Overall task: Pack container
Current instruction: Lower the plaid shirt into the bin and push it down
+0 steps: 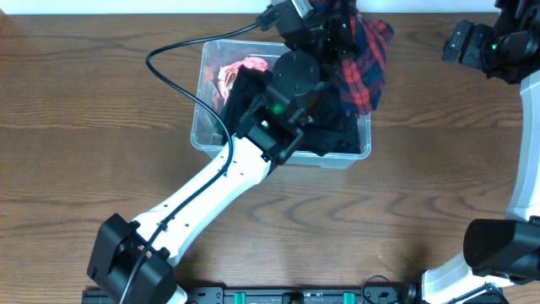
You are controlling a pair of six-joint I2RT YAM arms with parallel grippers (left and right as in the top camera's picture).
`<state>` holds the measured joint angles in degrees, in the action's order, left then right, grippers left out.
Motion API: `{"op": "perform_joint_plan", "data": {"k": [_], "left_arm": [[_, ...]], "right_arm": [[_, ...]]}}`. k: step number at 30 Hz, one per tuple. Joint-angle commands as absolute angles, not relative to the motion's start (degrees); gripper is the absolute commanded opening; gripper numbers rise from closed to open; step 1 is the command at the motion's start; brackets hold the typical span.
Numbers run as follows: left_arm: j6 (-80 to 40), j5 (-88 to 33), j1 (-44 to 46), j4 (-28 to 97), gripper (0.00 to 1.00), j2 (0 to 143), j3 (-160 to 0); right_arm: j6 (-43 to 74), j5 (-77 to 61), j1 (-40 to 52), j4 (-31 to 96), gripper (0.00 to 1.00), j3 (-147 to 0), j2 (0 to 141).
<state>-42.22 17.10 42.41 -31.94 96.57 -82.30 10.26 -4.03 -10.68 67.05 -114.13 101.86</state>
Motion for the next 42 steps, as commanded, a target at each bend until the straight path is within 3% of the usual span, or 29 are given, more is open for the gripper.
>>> {"op": "perform_joint_plan", "data": {"k": [1,28,32,42], "left_arm": [[-42.3,17.6,43.7,-33.0,0.06,96.2,-83.9],[-40.1,17.5,41.8,-5.4,0.06,97.1,-83.6],[-38.4,17.5,41.6,-5.2,0.22,96.8,-83.6],[-26.9,17.5,41.6,-5.1,0.38,90.9,-83.6]], "right_arm": [[10.9,-3.9,-10.5,67.1,0.99,-113.9,101.9],[10.9,-3.9,-10.5,67.1,0.99,-113.9,101.9],[10.9,-3.9,-10.5,67.1,0.99,-113.9,101.9],[10.9,-3.9,-10.5,67.1,0.99,-113.9,101.9]]}}
